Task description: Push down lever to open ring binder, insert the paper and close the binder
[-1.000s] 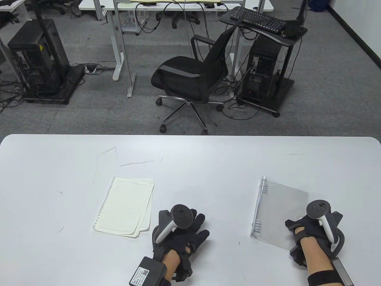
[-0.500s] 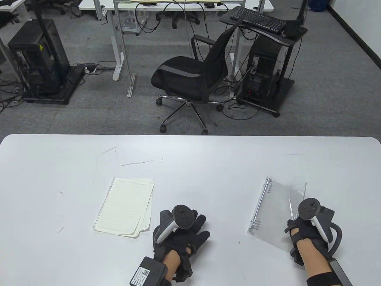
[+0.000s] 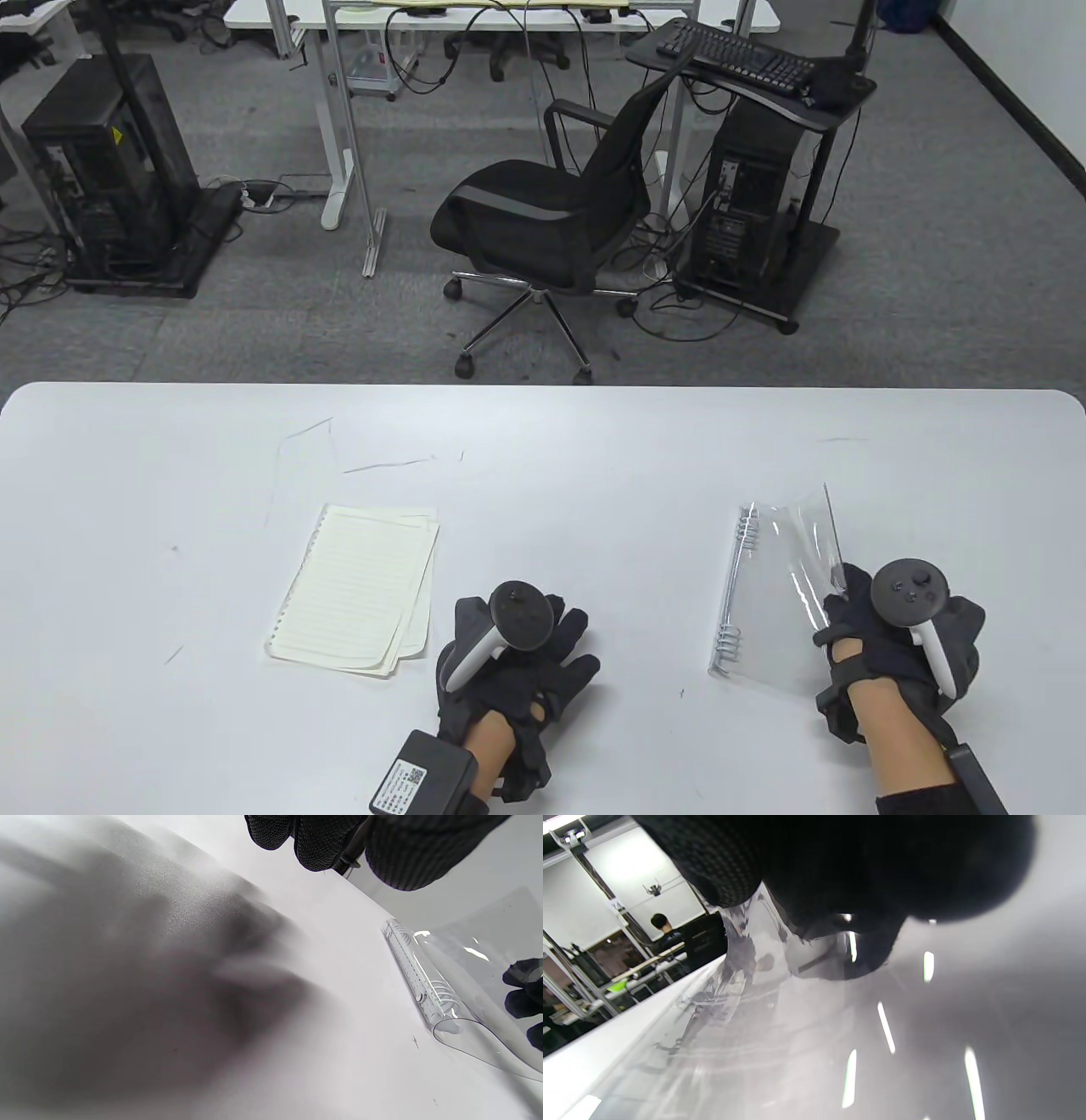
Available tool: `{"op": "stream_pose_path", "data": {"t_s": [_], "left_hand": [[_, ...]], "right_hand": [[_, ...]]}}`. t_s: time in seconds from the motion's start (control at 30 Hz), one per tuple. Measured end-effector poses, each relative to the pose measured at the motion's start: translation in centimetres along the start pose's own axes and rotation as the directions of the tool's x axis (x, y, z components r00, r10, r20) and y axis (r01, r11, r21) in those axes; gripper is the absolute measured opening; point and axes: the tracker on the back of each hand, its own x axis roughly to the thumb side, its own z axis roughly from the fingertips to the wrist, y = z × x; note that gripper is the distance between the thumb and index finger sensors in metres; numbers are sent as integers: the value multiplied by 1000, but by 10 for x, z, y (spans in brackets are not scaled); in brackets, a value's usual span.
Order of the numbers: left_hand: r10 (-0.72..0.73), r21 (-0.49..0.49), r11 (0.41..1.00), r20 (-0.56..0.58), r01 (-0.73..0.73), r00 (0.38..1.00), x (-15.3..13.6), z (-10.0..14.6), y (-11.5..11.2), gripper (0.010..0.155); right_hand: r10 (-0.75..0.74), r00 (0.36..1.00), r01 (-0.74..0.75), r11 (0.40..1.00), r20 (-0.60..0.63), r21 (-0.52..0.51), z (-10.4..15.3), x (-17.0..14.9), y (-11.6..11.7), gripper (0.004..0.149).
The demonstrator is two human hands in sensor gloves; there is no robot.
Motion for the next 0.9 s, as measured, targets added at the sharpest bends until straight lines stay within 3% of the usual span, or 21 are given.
{"op": "stream_pose_path", "data": {"t_s": [0.2,0.33,0.43,0.5,0.63,0.7,0.77,0.83,0.9], "left_hand": [[6,6,1000,7,-6,1000,1,1,2,67],[6,7,1000,6,-6,1000,0,1,2,67],[13,21,1000,12,-13,1000,1,3,4,68],[20,33,999,17,-21,1000,1,4,5,69],[14,55,998,21,-15,1000,2,5,5,76],[16,56,998,27,-17,1000,3,5,5,77],[19,45,999,38,-20,999,4,4,3,77],[2,35,999,45,-4,999,6,3,0,77],[-15,24,1000,52,13,999,8,2,-3,77]], "right_hand": [[-291,957,290,950,-10,113,5,2,-4,53],[-518,852,519,818,-75,248,14,8,5,52],[-589,801,586,738,-104,335,25,23,23,53],[-594,797,588,718,-111,372,31,32,39,53],[-541,833,530,718,-119,451,38,46,78,53],[-495,863,484,760,-97,434,39,46,85,53],[-383,924,357,863,1,356,42,52,84,52],[-114,982,69,959,151,277,47,62,81,50],[122,970,-161,971,211,175,51,69,82,51]]}}
